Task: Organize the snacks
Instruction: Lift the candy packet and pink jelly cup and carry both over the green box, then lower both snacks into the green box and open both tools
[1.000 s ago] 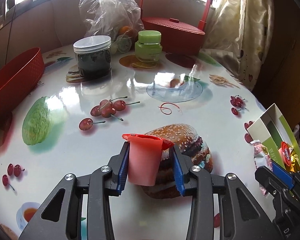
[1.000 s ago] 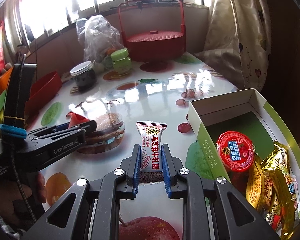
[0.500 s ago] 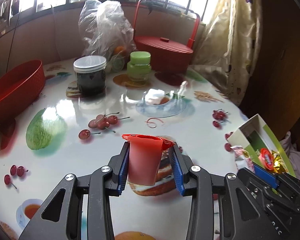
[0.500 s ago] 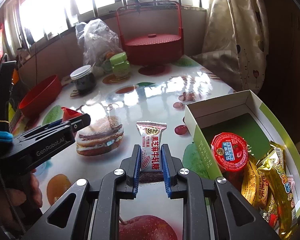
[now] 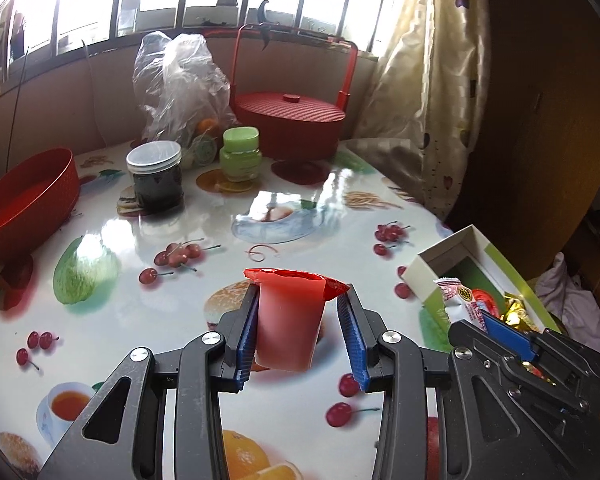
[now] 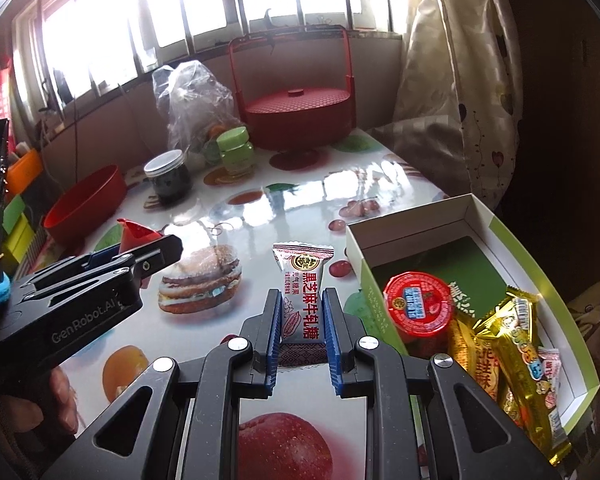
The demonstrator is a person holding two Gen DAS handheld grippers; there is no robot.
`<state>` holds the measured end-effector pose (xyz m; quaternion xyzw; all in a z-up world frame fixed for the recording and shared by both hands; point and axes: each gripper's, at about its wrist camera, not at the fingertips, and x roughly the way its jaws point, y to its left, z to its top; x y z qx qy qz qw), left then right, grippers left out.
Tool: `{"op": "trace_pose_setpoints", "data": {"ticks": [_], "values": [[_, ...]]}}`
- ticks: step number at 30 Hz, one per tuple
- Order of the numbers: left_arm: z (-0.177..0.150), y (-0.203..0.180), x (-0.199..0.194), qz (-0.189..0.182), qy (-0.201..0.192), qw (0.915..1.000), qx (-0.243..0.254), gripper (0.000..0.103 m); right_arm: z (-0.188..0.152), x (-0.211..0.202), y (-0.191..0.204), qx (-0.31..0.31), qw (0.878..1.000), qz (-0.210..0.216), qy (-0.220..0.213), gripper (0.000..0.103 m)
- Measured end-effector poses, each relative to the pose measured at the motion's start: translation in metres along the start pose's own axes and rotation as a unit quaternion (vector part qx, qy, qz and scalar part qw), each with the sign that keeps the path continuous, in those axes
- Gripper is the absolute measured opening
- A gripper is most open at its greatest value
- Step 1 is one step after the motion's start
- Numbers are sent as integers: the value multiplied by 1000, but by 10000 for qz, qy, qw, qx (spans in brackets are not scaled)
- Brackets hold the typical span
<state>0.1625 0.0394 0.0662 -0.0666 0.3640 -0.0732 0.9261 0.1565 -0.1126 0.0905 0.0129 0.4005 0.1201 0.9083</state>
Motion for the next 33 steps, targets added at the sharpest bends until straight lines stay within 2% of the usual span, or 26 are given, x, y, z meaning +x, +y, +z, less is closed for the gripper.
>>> {"op": "trace_pose_setpoints", "data": {"ticks": [11,33], "values": [[1,-32,-8,-218,-36,9995,205,40,-4,-22,-19,119,9998,-108,-133,19],[10,-108,6,-754,89,9947,688,40,-14,-54,-91,518,9966,-584,-265,19]]}}
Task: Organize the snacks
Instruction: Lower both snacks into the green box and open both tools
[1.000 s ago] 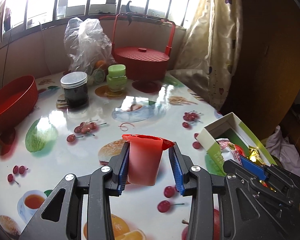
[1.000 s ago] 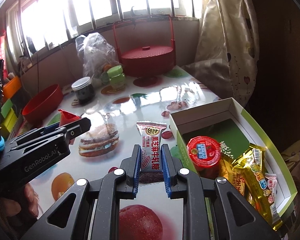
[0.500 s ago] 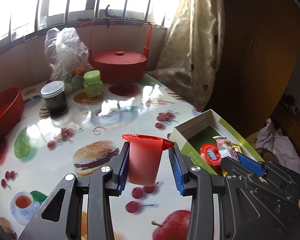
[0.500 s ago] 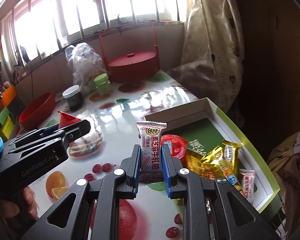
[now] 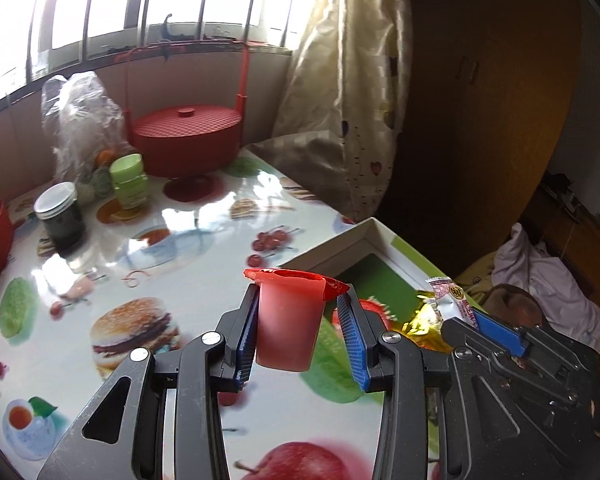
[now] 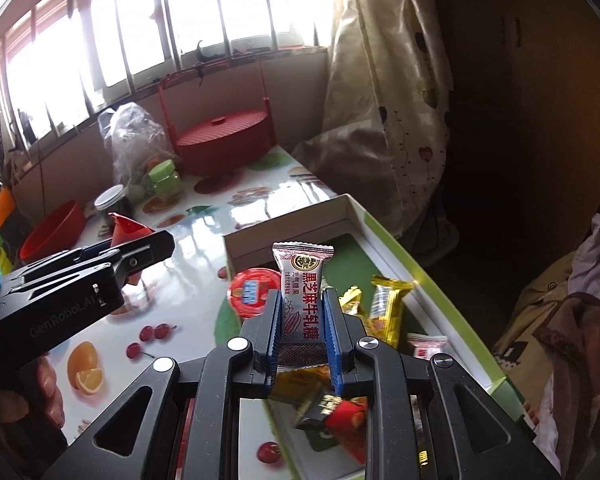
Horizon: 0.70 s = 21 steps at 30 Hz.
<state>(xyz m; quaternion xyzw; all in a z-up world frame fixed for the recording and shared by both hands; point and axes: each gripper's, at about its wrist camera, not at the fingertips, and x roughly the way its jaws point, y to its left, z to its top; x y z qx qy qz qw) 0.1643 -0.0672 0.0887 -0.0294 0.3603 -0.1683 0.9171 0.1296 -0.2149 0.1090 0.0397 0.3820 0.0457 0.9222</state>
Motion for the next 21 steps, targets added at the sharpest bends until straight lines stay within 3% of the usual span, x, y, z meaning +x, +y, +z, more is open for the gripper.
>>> {"op": "trace_pose_setpoints", "data": {"ticks": [9,21], "values": [[5,-19,22,-274,194,9994,5,40,-4,2,-32,156,9995,-253,110,19],[2,-40,55,-342,482,9981,178,40,-12,15,-55,219,9984,-415,322,19]]}}
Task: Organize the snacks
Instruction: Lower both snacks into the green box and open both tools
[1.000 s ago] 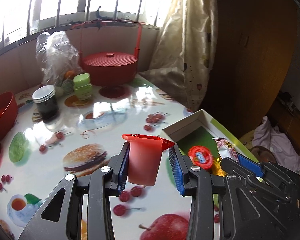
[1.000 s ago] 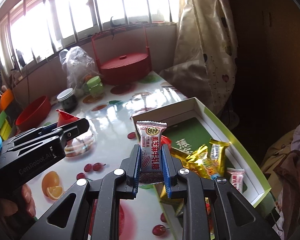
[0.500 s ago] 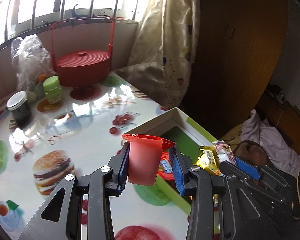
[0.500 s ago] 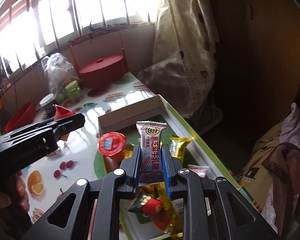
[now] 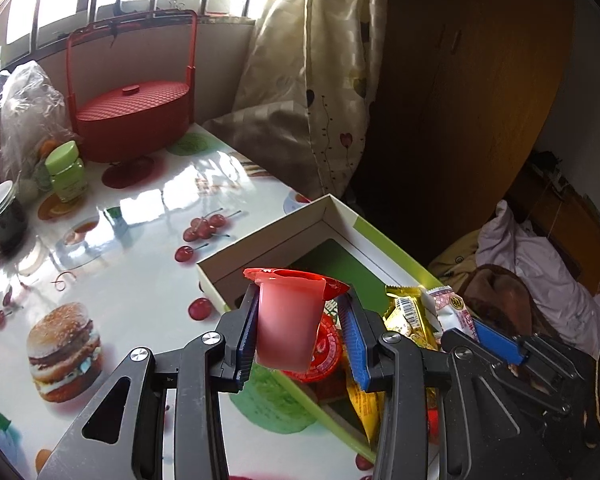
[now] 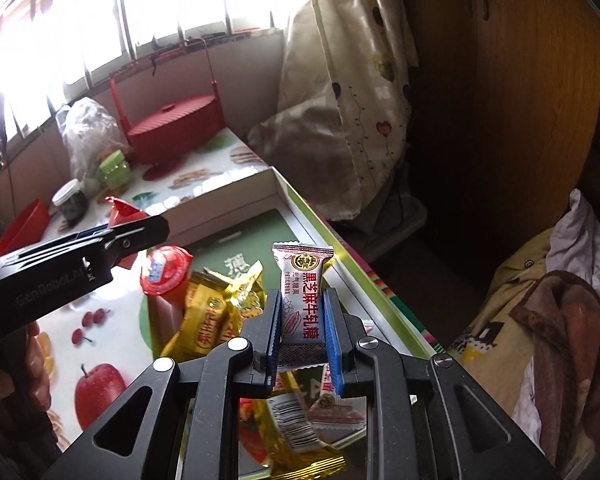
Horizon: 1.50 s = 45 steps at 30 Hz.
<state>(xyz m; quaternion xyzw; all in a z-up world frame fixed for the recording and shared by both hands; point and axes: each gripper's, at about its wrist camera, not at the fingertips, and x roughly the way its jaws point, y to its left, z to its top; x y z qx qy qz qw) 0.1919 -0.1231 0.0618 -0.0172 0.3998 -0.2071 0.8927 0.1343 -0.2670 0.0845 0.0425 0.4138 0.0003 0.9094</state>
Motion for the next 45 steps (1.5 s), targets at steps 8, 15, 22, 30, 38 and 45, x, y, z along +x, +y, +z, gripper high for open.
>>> {"op": "trace_pose_setpoints", "data": {"ticks": [8,15,22,30,38,45], "values": [[1,-8,15,116,114,9998,150,40,-7,6,-3,-14,10000,-54,79,19],[5,-14,23,209,170,9993,257,40,-10,11,-8,29,9999,14,145,19],[4,-17,30,298,265,9988,274,40,-11,12,-9,49,9999,87,139,19],[4,-18,33,373,306,9984,297,40,-11,13,-10,77,9998,135,130,22],[3,-18,32,387,338,9982,294,40,-12,12,-10,97,9997,180,116,28],[2,-19,29,383,327,9983,296,41,-12,10,-10,116,9997,182,95,32]]}}
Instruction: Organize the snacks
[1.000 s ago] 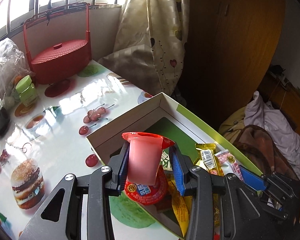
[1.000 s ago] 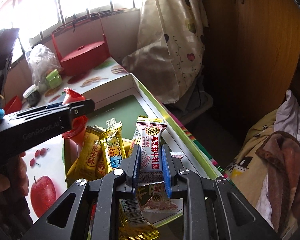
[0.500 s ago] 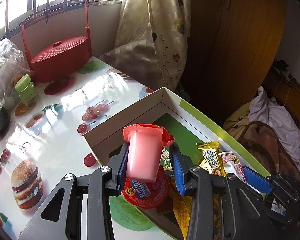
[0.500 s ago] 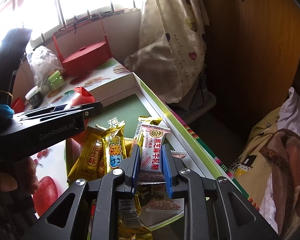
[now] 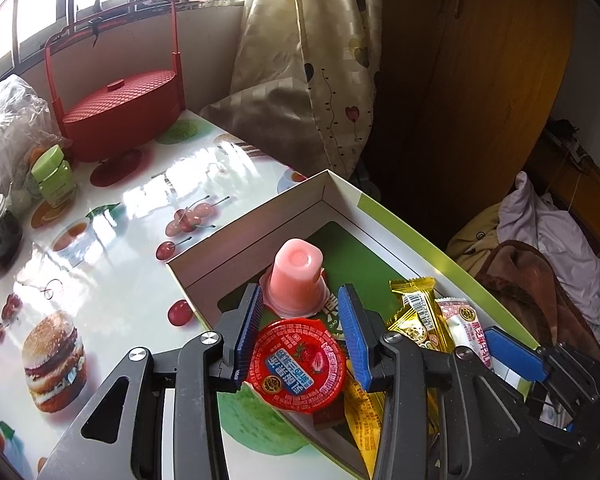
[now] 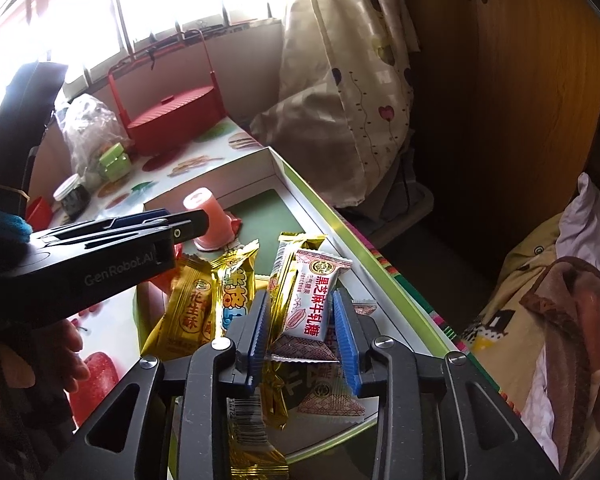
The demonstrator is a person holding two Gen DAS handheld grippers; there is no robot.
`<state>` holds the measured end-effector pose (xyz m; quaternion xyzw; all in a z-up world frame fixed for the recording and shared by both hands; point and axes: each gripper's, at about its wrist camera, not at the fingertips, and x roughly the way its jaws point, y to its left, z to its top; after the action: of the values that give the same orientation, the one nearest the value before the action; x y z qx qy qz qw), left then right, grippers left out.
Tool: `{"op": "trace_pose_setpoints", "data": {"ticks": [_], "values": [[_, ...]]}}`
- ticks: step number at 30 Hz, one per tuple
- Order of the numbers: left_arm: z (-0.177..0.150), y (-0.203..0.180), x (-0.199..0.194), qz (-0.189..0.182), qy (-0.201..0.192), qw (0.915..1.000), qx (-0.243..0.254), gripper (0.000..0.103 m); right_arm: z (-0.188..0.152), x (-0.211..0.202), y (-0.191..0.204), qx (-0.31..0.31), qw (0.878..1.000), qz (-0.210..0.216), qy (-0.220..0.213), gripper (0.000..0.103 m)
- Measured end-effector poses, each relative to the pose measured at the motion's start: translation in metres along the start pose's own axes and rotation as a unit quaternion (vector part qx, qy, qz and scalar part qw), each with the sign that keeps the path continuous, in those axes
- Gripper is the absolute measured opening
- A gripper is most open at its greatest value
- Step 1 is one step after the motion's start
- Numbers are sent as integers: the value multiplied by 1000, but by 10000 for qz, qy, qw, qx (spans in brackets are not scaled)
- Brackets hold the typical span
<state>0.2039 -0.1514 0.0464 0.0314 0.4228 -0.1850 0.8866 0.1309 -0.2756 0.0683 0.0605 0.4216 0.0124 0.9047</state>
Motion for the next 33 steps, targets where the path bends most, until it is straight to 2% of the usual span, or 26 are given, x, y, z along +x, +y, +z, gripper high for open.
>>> {"op": "trace_pose_setpoints", "data": {"ticks": [13,17,20,33], "values": [[-9,-2,-25,-50,-141,9999,-44,41,0,-17,-2,23,9998,-71,-171,48],[-17,-3,-38,-5,-215,9998,-50,42,-3,-24,0,-24,9997,-91,-219,50],[-25,-1,-47,-7,-230,9997,-72,47,-6,-30,4,-81,9996,-110,-236,51],[-77,4,-80,234,-161,9995,-141,47,-28,-54,17,-270,9992,-129,-260,55]]}}
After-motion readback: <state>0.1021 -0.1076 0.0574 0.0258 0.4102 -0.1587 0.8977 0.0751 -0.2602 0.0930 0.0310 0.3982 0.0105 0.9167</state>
